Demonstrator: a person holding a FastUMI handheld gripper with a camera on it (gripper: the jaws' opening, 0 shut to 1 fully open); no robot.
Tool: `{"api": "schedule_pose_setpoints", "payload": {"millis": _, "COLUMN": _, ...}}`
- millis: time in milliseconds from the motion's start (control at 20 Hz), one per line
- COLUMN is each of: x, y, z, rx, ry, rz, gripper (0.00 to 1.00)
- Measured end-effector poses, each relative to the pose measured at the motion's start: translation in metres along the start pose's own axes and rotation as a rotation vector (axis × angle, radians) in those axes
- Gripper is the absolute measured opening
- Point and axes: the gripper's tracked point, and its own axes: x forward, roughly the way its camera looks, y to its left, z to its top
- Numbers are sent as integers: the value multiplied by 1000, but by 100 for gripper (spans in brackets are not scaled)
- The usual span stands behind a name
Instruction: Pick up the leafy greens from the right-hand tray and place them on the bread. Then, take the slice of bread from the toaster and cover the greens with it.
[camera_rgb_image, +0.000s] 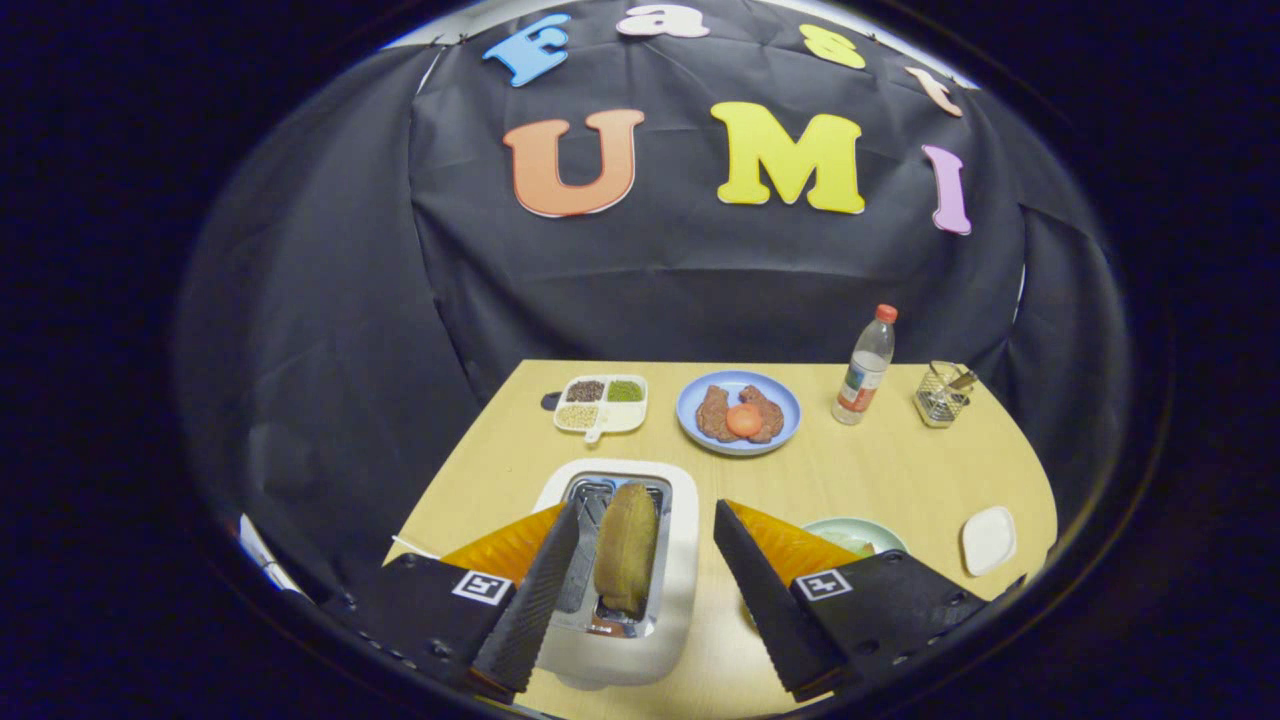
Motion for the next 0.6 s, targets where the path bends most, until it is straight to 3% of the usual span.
{"api": "schedule_pose_setpoints", "payload": {"millis": 150, "x": 15, "y": 3, "z": -15, "rx": 10, "ry": 58, "rz": -30, "gripper": 83}}
{"api": "schedule_pose_setpoints", "payload": {"millis": 300, "x": 25, "y": 2, "z": -29, "rx": 24, "ry": 134, "rz": -64, "gripper": 69}}
{"api": "schedule_pose_setpoints", "payload": {"millis": 600, "x": 24, "y": 2, "z": -31, "rx": 8, "ry": 176, "rz": -56, "gripper": 19}}
